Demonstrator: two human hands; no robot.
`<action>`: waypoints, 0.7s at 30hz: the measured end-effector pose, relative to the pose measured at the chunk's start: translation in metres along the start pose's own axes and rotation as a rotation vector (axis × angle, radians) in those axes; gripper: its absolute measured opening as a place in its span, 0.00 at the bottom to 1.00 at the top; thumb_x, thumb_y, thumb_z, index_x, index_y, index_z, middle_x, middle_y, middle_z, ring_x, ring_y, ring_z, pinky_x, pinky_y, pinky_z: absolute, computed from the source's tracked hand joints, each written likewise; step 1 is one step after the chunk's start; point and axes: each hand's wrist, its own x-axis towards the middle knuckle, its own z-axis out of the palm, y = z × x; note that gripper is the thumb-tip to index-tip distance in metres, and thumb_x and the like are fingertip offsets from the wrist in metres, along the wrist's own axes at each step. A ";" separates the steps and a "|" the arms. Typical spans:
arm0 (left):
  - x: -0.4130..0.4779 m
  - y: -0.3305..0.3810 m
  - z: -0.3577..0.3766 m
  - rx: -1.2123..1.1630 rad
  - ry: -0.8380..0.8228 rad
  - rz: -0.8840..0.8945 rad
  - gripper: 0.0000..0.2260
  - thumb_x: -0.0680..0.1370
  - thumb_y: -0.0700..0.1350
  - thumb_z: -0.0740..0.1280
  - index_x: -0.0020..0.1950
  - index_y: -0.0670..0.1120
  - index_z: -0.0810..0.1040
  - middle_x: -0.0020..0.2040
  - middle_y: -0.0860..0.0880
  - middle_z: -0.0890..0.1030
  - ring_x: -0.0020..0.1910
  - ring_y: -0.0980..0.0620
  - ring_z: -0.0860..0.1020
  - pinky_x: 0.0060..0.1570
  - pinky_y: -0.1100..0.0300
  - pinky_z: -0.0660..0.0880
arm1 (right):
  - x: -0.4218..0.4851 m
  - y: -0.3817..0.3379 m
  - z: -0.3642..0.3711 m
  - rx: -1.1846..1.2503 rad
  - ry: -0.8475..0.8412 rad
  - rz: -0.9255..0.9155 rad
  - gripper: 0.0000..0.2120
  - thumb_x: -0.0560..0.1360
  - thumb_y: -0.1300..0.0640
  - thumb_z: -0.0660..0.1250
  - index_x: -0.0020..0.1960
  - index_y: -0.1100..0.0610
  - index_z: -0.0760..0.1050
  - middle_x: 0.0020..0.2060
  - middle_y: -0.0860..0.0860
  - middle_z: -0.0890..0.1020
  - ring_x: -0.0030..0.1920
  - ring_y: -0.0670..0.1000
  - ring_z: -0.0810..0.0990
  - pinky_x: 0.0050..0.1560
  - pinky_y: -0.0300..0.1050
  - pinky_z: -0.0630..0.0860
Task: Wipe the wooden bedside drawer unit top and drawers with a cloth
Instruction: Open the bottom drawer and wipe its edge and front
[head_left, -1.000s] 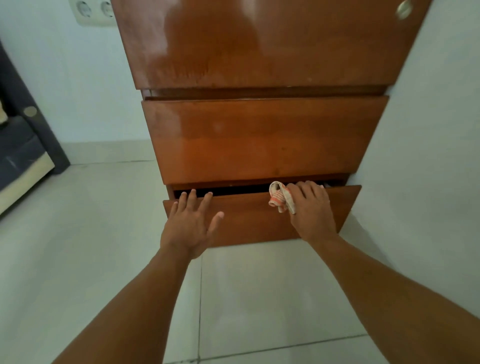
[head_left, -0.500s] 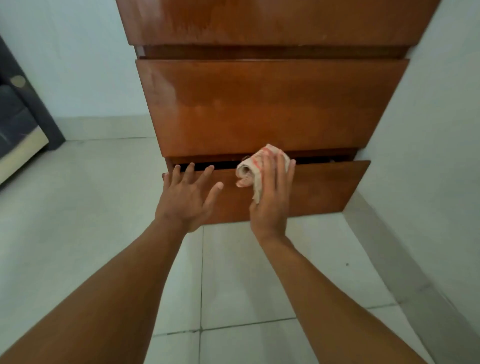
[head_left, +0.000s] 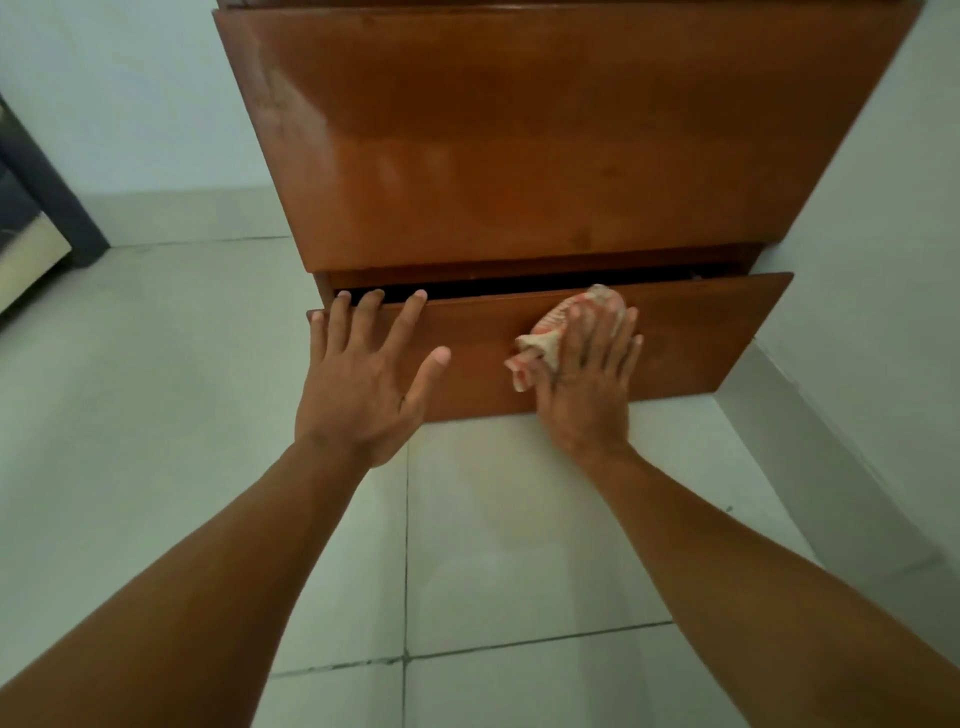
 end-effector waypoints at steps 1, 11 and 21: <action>0.000 0.001 0.001 -0.013 0.009 -0.002 0.33 0.81 0.69 0.41 0.82 0.56 0.58 0.79 0.43 0.63 0.79 0.37 0.56 0.77 0.35 0.52 | 0.001 0.016 -0.005 0.003 0.004 0.022 0.41 0.84 0.38 0.54 0.82 0.54 0.35 0.79 0.69 0.53 0.78 0.75 0.51 0.76 0.73 0.53; -0.003 0.000 0.011 -0.010 0.049 0.013 0.33 0.81 0.69 0.44 0.83 0.55 0.54 0.81 0.42 0.57 0.81 0.36 0.49 0.78 0.35 0.48 | 0.021 0.128 -0.050 -0.098 -0.039 0.069 0.37 0.85 0.40 0.48 0.81 0.66 0.43 0.77 0.75 0.50 0.78 0.77 0.48 0.78 0.70 0.52; -0.003 -0.001 0.012 0.011 0.021 -0.007 0.34 0.80 0.70 0.42 0.83 0.57 0.47 0.84 0.45 0.49 0.82 0.40 0.41 0.78 0.36 0.45 | 0.002 0.055 -0.049 0.260 0.134 0.256 0.36 0.79 0.71 0.56 0.83 0.60 0.46 0.82 0.62 0.48 0.81 0.67 0.46 0.79 0.60 0.58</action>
